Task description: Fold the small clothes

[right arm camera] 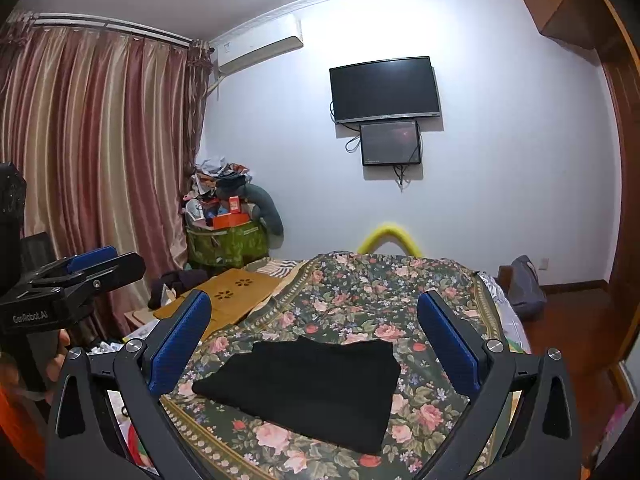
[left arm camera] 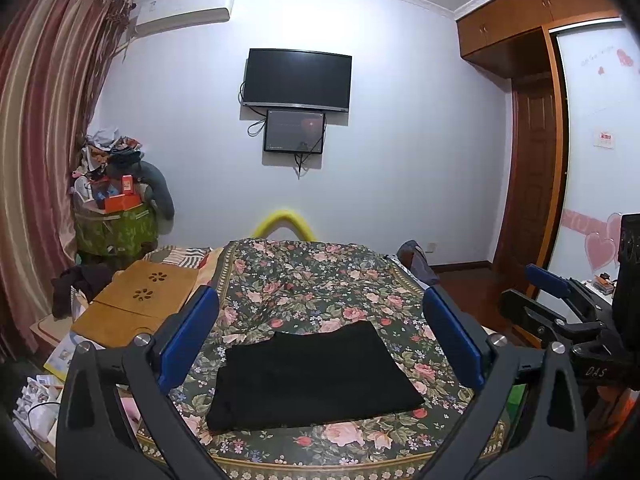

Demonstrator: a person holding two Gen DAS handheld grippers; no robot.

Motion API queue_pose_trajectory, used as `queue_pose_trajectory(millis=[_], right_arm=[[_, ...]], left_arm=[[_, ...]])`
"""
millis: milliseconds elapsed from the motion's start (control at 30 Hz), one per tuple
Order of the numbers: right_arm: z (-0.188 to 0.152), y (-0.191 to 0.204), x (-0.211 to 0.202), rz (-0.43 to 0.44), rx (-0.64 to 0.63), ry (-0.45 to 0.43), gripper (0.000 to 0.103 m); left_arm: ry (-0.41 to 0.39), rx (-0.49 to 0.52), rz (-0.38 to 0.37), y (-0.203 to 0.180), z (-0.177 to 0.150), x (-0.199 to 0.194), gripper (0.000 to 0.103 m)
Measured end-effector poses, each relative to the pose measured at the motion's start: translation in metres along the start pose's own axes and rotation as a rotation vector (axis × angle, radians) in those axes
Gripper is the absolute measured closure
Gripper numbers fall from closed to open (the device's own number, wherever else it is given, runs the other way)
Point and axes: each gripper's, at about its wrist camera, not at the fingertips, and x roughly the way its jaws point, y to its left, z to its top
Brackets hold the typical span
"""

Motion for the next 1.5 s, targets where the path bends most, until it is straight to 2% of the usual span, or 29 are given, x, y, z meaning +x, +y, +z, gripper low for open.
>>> queue_pose_trajectory(millis=[633,1500], right_arm=[[-0.0018,0.0002,-0.0012,-0.004,0.018,0.008,0.001],[-0.0012,-0.0009,-0.0004,-0.011,0.025,0.01,0.001]], left_arm=[[0.008,-0.003,-0.001,-0.0014,-0.001,0.0047,0.0],[0.029,0.017,-0.04,-0.003,-0.0015,0.005,0.0]])
